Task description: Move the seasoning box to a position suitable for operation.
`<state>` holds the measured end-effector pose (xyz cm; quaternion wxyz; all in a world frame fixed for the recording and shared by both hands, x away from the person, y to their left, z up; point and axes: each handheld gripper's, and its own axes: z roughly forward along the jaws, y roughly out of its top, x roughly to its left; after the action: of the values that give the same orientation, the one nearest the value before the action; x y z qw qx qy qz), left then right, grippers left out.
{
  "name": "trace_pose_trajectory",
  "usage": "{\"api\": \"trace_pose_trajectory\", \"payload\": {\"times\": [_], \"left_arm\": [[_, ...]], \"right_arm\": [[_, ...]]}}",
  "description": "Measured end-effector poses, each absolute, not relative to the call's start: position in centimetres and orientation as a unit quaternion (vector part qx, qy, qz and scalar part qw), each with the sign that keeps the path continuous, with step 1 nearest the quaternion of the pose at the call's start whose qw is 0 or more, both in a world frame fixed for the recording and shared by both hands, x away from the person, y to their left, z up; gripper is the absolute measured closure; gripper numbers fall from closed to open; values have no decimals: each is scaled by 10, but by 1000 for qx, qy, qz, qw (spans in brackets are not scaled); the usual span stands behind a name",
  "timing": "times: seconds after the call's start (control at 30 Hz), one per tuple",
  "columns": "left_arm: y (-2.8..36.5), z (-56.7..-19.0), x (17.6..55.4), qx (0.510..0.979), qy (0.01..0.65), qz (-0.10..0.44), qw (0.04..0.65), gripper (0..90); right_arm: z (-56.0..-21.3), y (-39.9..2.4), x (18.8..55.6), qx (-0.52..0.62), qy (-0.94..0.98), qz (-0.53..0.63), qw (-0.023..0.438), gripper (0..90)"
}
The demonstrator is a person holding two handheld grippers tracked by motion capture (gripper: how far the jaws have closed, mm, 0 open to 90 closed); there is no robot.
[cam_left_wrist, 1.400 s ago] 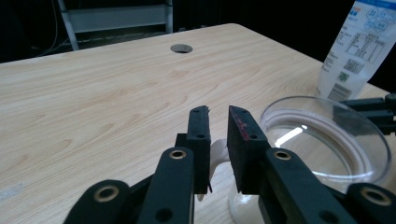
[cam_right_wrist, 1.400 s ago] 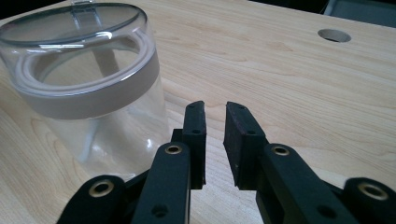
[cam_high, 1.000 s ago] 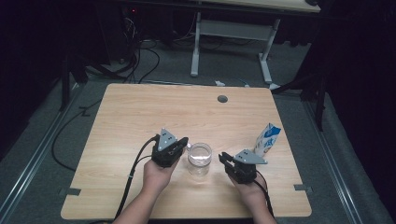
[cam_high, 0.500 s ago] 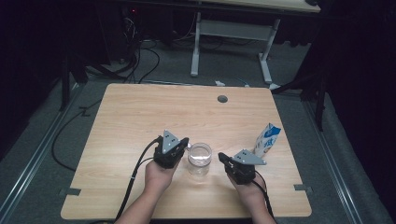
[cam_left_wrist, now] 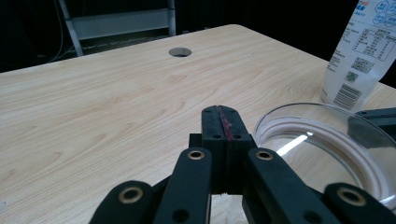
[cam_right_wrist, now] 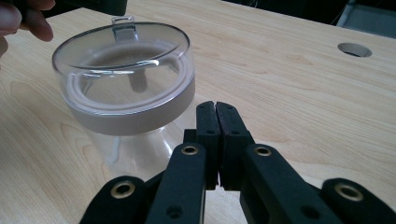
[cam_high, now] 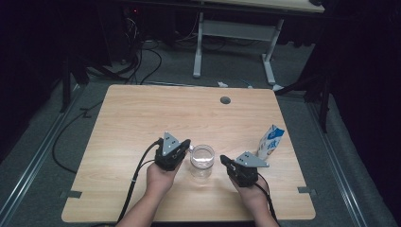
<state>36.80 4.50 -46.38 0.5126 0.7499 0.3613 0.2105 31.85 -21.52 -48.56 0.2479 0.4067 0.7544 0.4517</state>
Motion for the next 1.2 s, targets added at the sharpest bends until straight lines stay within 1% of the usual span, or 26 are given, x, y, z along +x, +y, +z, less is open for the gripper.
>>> {"api": "trace_pose_trajectory", "payload": {"times": [0.13,0.47,1.2], "left_arm": [[45,-463,368,749,361,203,516,900],[43,-465,366,751,355,212,515,900],[44,-466,366,746,359,209,521,900]], "right_arm": [[-486,-215,319,406,755,452,248,887],[-486,-214,318,405,757,451,244,888],[-483,-211,315,386,762,461,241,900]]}}
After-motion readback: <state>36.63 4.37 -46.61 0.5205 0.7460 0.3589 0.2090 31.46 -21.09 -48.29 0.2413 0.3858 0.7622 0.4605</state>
